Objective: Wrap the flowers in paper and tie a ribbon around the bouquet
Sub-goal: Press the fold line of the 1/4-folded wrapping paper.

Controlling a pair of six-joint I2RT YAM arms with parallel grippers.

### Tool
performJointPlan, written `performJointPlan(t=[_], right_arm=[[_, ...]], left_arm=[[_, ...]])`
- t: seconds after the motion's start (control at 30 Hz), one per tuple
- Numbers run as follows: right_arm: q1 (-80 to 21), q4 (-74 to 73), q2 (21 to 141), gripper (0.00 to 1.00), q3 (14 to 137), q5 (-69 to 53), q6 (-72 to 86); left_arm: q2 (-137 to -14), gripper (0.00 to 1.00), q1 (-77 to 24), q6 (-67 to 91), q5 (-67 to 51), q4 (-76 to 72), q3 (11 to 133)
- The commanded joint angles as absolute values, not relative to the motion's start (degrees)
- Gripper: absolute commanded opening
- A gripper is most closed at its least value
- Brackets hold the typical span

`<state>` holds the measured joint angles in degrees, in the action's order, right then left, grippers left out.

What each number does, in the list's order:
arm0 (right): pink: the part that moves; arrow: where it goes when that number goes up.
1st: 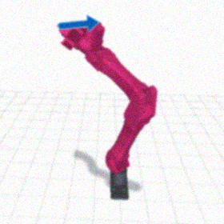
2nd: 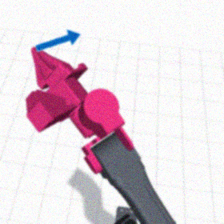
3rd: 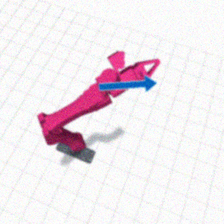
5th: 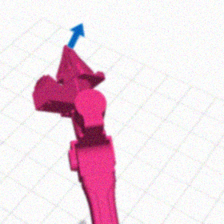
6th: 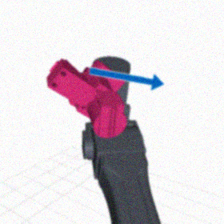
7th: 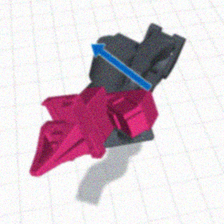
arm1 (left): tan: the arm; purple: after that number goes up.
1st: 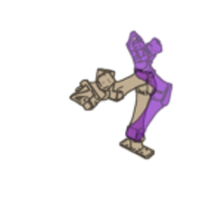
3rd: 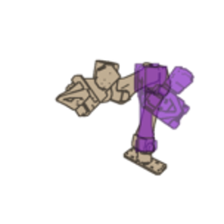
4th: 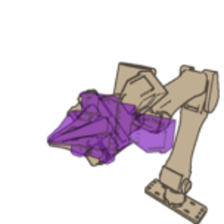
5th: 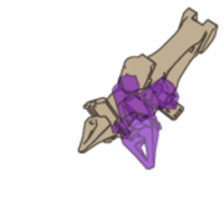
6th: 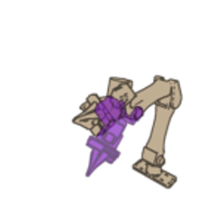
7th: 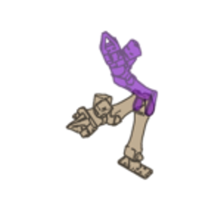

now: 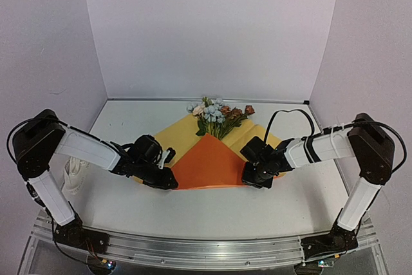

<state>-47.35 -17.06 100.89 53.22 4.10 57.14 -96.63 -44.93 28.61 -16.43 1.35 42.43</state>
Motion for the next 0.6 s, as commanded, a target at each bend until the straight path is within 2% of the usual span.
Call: performJointPlan(t=[0.0,0.3,0.57], right_arm=[[-47.34,-18.90,100.81,0.08,51.36,5.81,57.75],[-46.96,-18.59,100.30,0.08,50.43,5.66,57.95],[-46.61,-17.67,100.36,0.08,50.01,4.95,58.27]], left_arm=[[-95.36,0.21,-42.50,32.85,-10.10,6.99,37.38],[-91.20,0.21,-39.17,38.41,-3.41,10.09,33.59],[-87.10,0.21,-38.85,41.42,-2.09,11.88,32.34]])
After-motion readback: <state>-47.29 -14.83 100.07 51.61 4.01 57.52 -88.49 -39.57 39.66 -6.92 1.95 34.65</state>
